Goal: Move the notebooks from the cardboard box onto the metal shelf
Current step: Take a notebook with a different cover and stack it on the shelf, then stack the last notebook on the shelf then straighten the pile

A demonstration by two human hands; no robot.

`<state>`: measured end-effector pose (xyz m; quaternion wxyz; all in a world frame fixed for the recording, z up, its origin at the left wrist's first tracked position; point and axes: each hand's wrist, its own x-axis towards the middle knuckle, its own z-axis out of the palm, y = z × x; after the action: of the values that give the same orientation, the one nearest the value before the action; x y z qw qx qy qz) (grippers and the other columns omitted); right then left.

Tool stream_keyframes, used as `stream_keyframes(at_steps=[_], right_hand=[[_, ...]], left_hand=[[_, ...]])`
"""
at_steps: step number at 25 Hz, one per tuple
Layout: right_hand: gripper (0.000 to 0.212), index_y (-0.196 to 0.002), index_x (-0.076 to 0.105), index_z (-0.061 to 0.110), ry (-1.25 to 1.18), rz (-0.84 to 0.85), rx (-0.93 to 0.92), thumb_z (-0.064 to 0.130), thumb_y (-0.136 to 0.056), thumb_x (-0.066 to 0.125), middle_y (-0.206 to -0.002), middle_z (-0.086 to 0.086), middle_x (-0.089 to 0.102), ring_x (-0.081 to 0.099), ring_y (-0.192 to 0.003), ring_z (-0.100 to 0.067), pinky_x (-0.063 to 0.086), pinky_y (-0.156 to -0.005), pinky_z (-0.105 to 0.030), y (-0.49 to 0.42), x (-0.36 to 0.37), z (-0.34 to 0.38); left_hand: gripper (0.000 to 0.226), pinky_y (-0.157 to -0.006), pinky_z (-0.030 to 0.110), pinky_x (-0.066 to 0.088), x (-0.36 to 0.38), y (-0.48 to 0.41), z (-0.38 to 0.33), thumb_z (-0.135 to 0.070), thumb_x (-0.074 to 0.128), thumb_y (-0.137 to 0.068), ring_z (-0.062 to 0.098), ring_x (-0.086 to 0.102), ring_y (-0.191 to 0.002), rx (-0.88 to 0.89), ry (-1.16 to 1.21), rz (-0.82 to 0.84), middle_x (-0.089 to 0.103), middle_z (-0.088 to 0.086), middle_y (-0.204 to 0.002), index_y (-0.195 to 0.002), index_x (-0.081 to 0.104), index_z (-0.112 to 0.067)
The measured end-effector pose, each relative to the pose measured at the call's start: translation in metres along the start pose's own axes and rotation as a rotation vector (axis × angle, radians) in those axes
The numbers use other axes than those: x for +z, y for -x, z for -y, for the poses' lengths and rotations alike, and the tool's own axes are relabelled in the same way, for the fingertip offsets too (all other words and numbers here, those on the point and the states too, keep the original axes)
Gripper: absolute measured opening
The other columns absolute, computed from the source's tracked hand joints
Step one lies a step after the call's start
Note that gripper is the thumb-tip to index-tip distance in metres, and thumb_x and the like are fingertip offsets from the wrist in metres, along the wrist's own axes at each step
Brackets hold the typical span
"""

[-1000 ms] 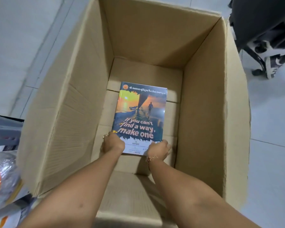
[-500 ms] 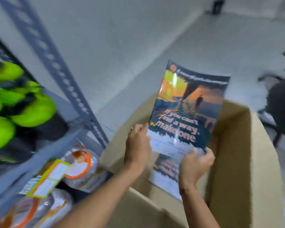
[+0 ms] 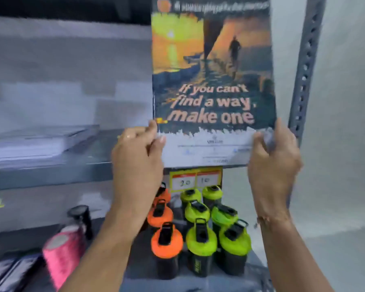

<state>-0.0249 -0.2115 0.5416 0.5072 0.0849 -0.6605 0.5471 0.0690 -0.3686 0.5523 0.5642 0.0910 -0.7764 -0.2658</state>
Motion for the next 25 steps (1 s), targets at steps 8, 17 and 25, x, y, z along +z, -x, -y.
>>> stream_keyframes(at_steps=[8, 17, 25], right_hand=[[0.028, -0.101, 0.063, 0.004, 0.584, 0.631, 0.179, 0.004, -0.085, 0.04, -0.097, -0.016, 0.065, 0.041, -0.116, -0.038, 0.035, -0.092, -0.038, -0.044, 0.066, 0.01], [0.023, -0.108, 0.064, 0.0, 0.203, -0.31, -0.18, 0.007, -0.091, 0.05, -0.109, -0.017, 0.06, 0.053, -0.104, -0.028, 0.046, -0.089, -0.044, 0.06, -0.094, -0.131], [0.043, -0.127, 0.044, 0.0, 0.952, -0.291, 1.79, 0.012, -0.087, 0.048, -0.138, -0.023, 0.043, 0.037, -0.129, -0.039, 0.034, -0.106, -0.046, 0.304, -0.339, -0.374]], left_hand=[[0.03, -0.088, 0.037, 0.049, 0.039, -0.077, 0.035, -0.02, 0.05, -0.089, 0.04, 0.059, -0.109, -0.227, -0.512, 0.49, 0.066, 0.021, -0.117, -0.112, 0.068, -0.012], [0.028, -0.08, 0.04, 0.045, 0.124, 0.095, -0.064, 0.003, 0.056, -0.078, 0.036, 0.062, -0.09, 0.628, -0.08, 0.336, 0.074, 0.016, -0.094, -0.095, 0.071, -0.013], [0.03, -0.098, 0.033, 0.046, 0.292, 0.521, -0.047, -0.01, 0.049, -0.091, 0.029, 0.058, -0.119, 0.378, -0.247, 2.222, 0.064, 0.016, -0.127, -0.117, 0.065, -0.007]])
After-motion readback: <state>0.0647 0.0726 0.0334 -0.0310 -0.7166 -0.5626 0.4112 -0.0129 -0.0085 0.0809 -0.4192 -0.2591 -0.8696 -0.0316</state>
